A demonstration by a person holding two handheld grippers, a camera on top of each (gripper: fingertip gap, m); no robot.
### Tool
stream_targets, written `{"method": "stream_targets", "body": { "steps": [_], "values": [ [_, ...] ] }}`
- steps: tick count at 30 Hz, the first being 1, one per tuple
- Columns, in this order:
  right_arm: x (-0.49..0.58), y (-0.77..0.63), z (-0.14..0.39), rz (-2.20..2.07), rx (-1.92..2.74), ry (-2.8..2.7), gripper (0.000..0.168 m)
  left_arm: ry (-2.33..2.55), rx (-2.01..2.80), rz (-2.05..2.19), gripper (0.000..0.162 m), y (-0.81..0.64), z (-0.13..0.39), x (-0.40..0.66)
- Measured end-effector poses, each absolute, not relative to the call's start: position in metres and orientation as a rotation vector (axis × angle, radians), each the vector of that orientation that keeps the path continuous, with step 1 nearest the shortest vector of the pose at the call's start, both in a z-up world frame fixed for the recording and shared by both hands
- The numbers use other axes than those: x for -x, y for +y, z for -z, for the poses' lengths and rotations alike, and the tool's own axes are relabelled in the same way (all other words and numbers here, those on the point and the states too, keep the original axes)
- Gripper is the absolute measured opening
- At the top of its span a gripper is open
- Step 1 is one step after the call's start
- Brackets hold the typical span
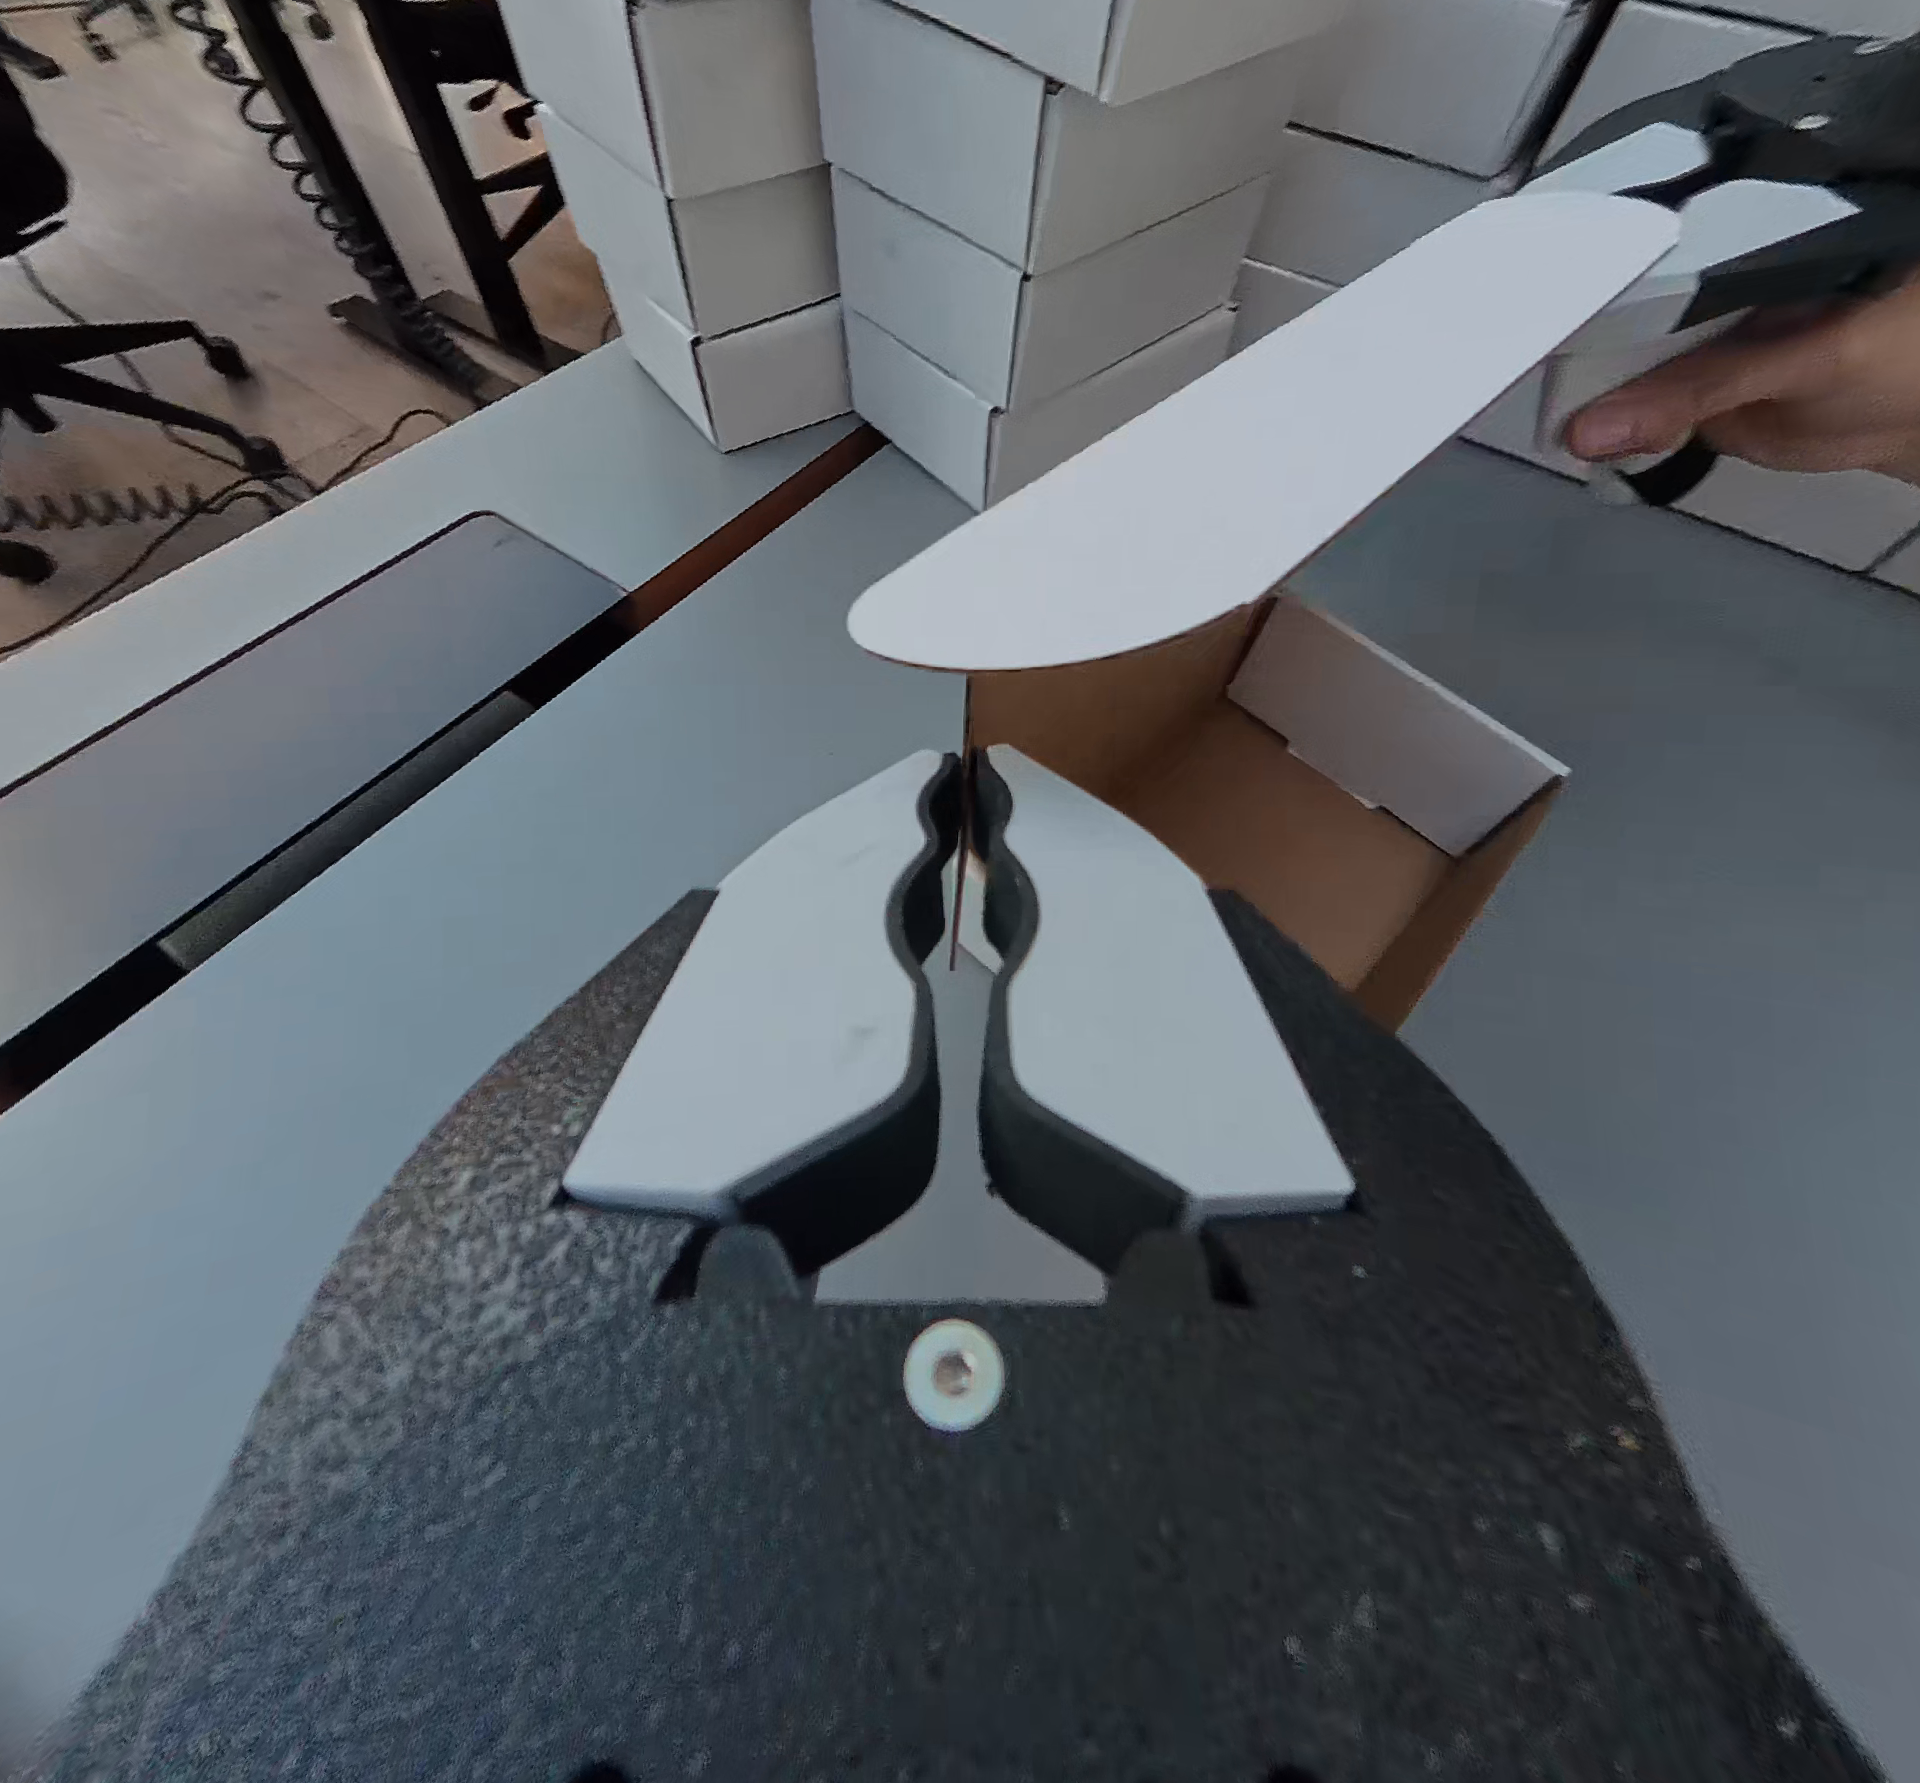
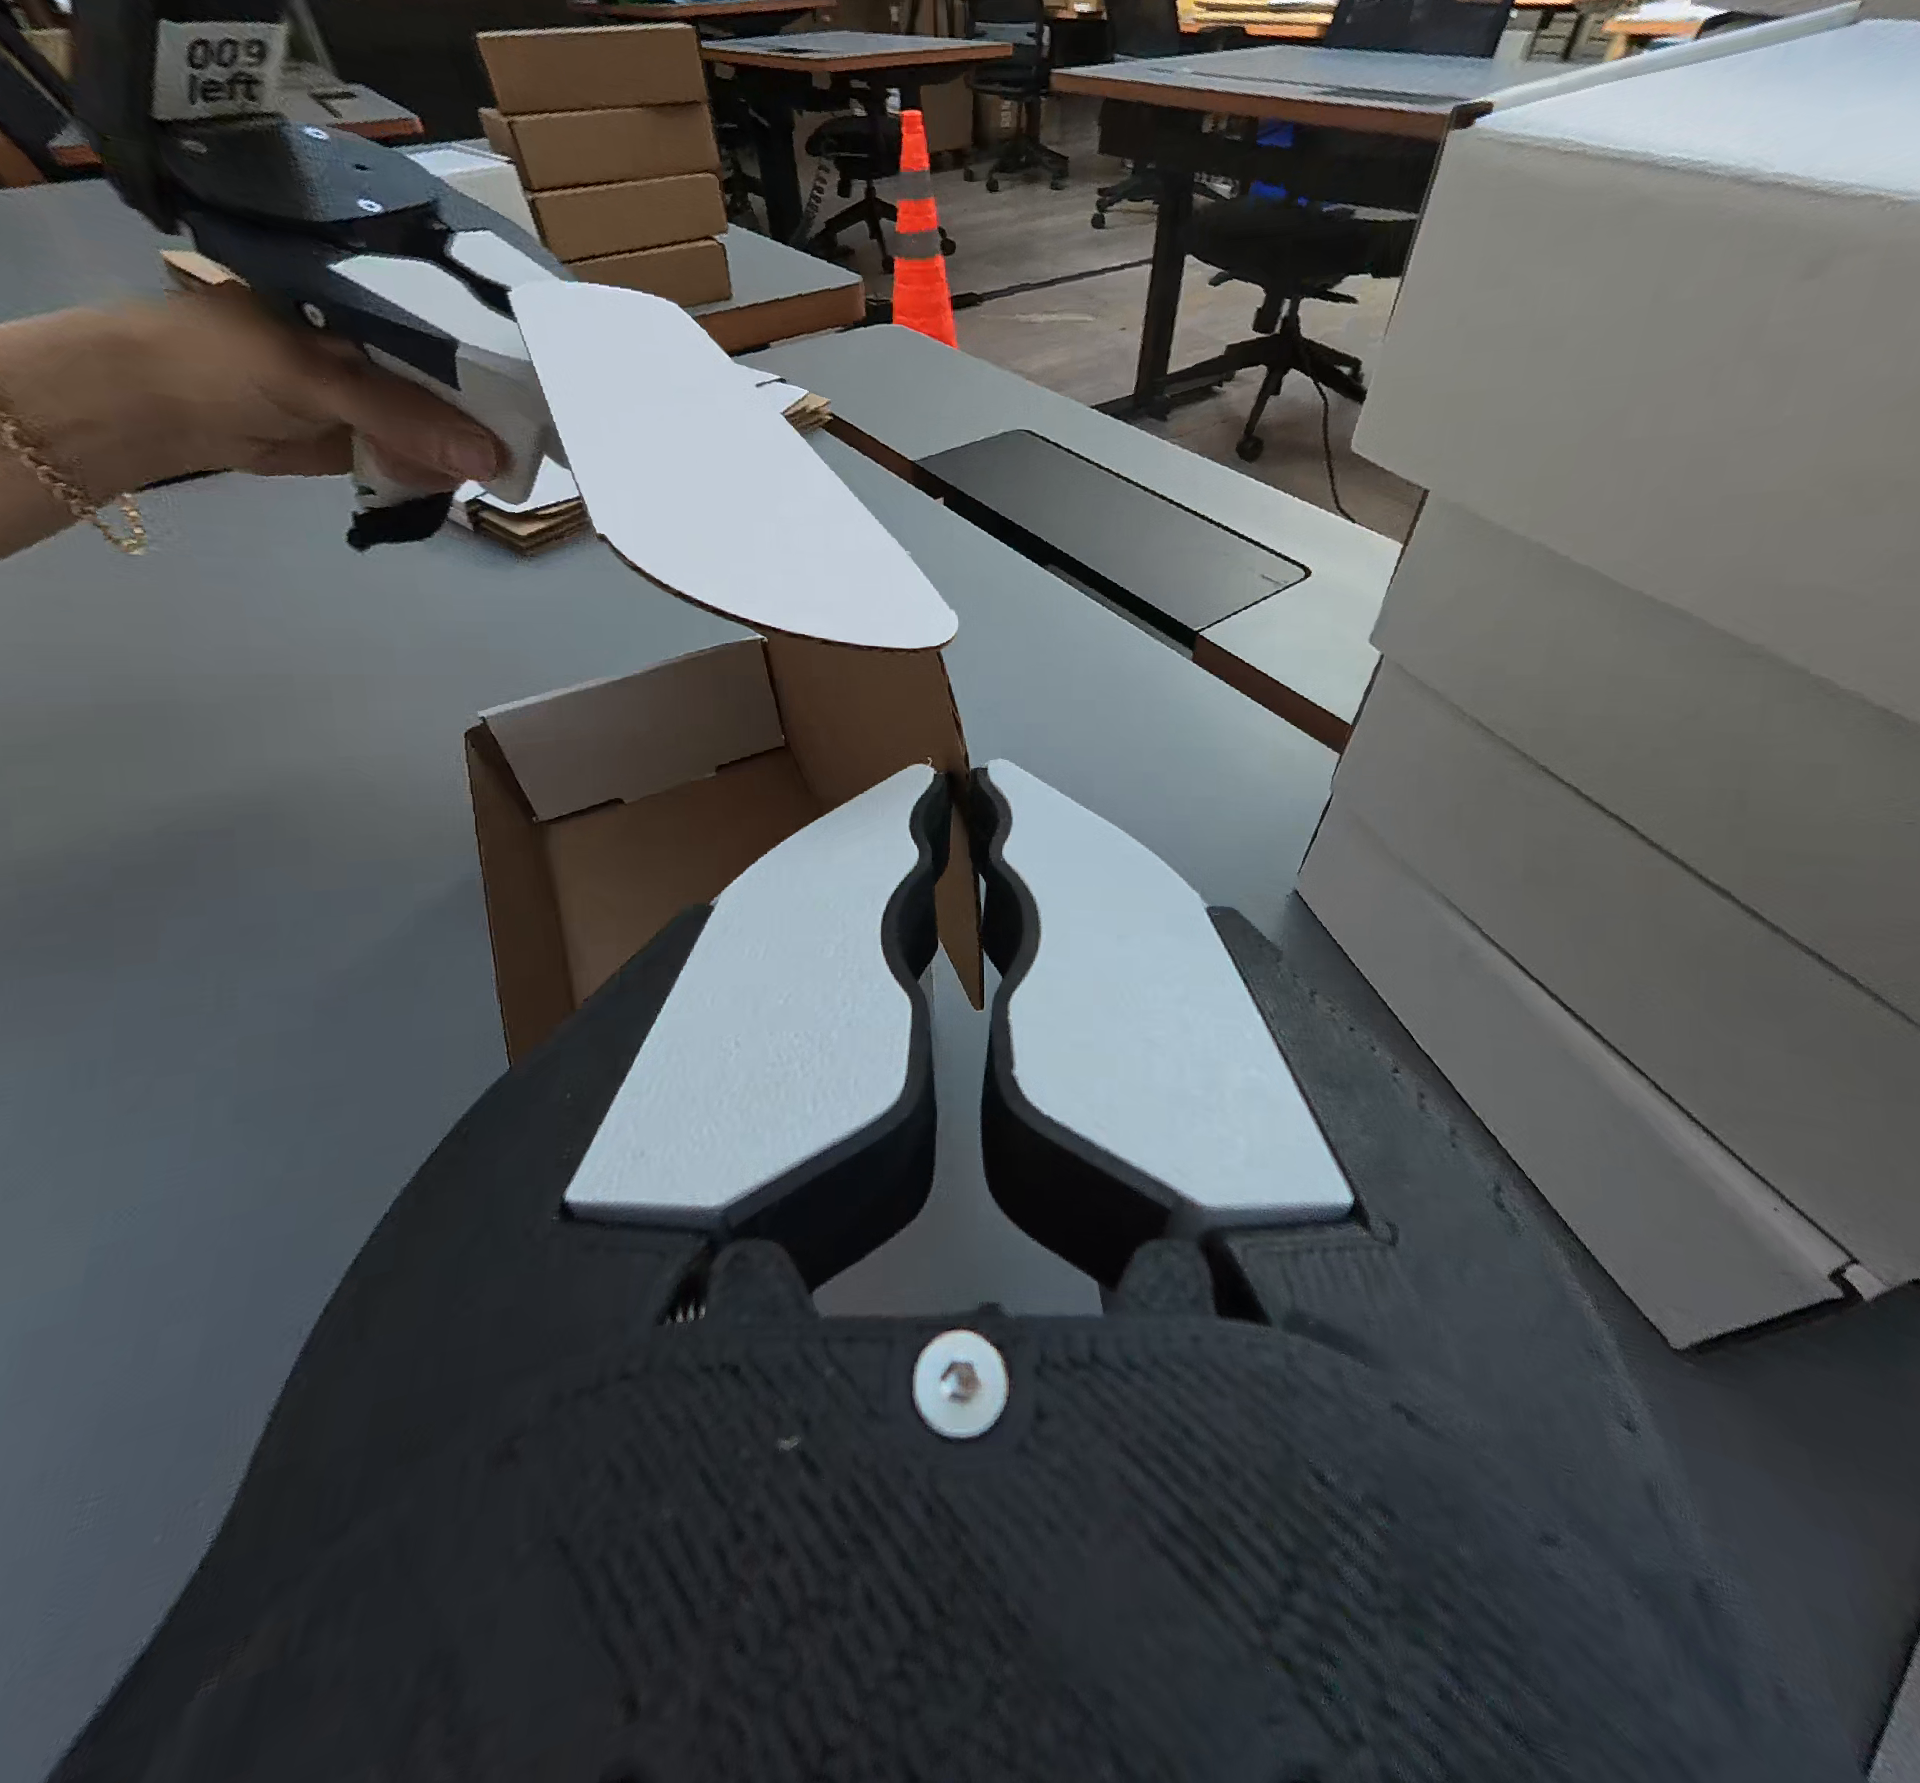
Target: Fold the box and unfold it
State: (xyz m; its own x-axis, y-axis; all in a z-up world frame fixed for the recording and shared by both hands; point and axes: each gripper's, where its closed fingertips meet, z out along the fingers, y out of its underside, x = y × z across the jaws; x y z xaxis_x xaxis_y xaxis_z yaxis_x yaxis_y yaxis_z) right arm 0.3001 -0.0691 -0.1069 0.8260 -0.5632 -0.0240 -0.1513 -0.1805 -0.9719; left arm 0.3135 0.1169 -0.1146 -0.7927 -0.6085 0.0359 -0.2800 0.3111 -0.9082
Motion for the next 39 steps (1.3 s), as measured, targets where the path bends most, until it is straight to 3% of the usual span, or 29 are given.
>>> {"method": "stream_targets", "body": {
  "steps": [14, 18, 39],
  "values": [
    [-0.308, -0.018, 0.106, 0.637, 1.503, 0.897, 0.007, 1.832, 1.24, 1.103, 0.006, 0.116, 0.114, -0.306],
    [-0.308, -0.015, 0.111, 0.63, 1.413, 0.967, 0.007, 1.718, 1.362, 1.169, 0.007, 0.112, 0.113, -0.303],
    [-0.272, -0.02, 0.139, 0.796, 1.522, 0.933, 0.005, 1.57, 1.328, 1.187, 0.004, 0.111, 0.145, -0.257]
  ]
}}
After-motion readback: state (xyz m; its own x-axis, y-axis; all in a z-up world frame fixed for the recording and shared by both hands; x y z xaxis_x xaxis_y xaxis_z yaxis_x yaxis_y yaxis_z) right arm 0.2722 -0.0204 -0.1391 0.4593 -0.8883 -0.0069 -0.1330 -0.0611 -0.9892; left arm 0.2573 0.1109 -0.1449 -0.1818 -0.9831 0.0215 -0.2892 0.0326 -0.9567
